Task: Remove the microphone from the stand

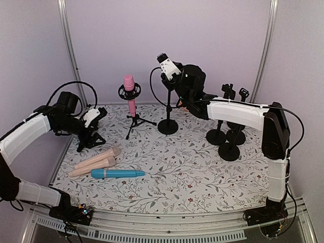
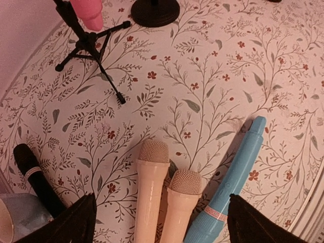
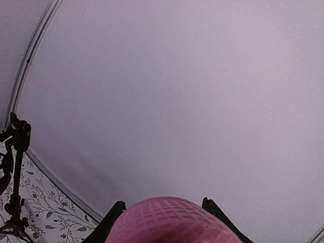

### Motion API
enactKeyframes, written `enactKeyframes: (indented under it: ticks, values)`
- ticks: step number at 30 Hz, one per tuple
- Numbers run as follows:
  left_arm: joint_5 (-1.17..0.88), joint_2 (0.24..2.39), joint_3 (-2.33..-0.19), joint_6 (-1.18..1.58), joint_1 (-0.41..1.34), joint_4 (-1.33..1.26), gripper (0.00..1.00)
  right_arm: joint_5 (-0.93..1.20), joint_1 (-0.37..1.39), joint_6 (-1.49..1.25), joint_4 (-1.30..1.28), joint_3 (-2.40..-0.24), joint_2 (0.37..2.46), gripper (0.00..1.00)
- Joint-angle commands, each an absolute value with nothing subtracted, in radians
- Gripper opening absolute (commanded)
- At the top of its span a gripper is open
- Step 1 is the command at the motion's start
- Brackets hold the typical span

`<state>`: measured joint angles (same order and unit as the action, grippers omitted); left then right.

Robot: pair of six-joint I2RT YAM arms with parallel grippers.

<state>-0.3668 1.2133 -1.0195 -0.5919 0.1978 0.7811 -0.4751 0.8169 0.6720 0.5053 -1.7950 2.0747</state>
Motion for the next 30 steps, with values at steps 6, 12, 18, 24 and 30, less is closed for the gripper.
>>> enactKeyframes:
  ticks: [6, 12, 18, 24, 30]
  values:
    - [-0.542, 1.375, -1.281, -0.486, 0.37, 0.755, 0.86, -0.273, 0.819, 0.557, 0.58, -1.567, 1.785, 0.22]
    - [-0.564, 1.513, -1.493, -0.422, 0.487, 0.722, 0.86, -0.213, 0.852, 0.504, 0.542, -1.432, 1.631, 0.2]
    - [-0.489, 1.636, -1.621, -0.316, 0.603, 0.567, 0.86, -0.265, 0.94, 0.507, 0.566, -1.283, 1.523, 0.14]
    - [-0.487, 1.779, -1.74, -0.178, 0.659, 0.516, 0.86, -0.355, 1.0, 0.525, 0.642, -1.205, 1.487, 0.12]
    - [-0.565, 1.81, -1.721, -0.035, 0.663, 0.462, 0.83, -0.404, 1.025, 0.56, 0.715, -1.182, 1.508, 0.1]
